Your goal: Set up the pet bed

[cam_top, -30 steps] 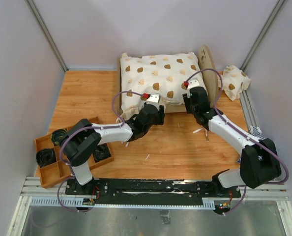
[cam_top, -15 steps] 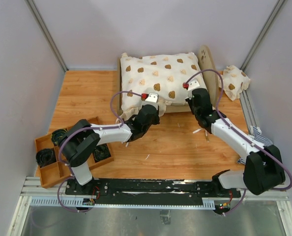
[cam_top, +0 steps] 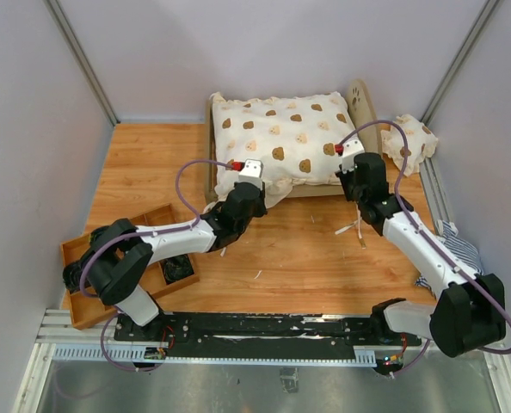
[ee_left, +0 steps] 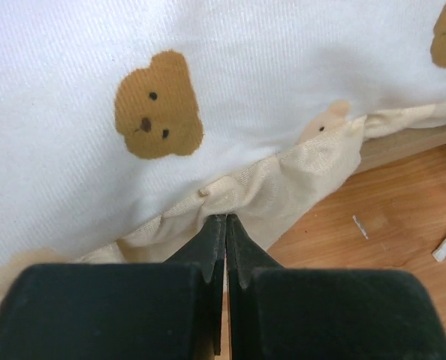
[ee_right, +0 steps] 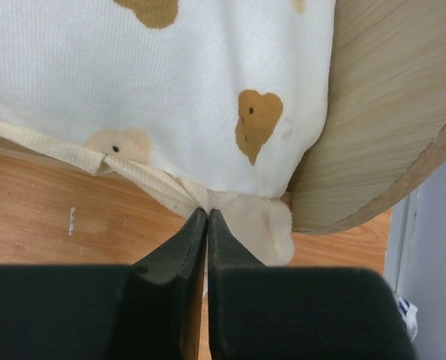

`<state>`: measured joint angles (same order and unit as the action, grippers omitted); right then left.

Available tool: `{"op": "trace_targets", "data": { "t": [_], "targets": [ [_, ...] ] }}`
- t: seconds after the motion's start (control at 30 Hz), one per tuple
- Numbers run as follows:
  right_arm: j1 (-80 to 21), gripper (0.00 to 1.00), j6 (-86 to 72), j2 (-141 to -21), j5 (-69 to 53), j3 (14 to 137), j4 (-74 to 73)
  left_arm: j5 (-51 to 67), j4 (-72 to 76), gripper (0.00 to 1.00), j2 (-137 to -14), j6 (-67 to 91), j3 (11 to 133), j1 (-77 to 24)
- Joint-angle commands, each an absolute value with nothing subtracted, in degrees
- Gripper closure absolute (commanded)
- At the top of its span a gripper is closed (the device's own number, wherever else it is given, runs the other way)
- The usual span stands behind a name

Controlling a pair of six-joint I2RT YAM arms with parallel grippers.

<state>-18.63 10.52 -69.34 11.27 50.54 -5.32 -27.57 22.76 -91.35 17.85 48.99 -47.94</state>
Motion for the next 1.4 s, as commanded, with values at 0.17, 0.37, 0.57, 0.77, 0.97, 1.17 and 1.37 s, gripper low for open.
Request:
{"op": "trace_targets", "data": {
  "t": [0.17,0.37,0.57,0.77,0.97,1.17,1.37],
  "targets": [
    [-17.1,0.68,3.6,-70.7,8.4,57.9,-21.6,-29.6,22.4,1.00,-89.0,16.6,48.2,-47.5],
    [-21.3,0.61,8.9,-68.0,4.8,54.9,-15.0,-29.5,22.4,1.00,-88.3,16.9,47.8,-47.4],
    [-22.3,0.60,18.9,-70.1,6.3,54.5,-10.4,-28.3,22.6,1.00,-88.5,17.3,48.2,-47.4],
    [-24.4,0.59,35.5,-68.7,6.4,48.8,-4.8,-27.5,22.6,1.00,-89.6,17.9,48.8,-47.3],
    [-25.2,0.60,41.5,-69.3,5.3,45.5,-1.8,-26.8,22.7,1.00,-90.8,18.2,49.3,-47.2],
    [-25.5,0.60,45.3,-72.3,10.1,44.8,3.1,-26.6,23.1,1.00,-91.0,18.7,49.0,-46.8],
    [-25.5,0.68,47.6,-75.2,13.1,45.4,3.3,-26.3,23.2,1.00,-90.9,19.2,48.9,-46.7]
  ]
}}
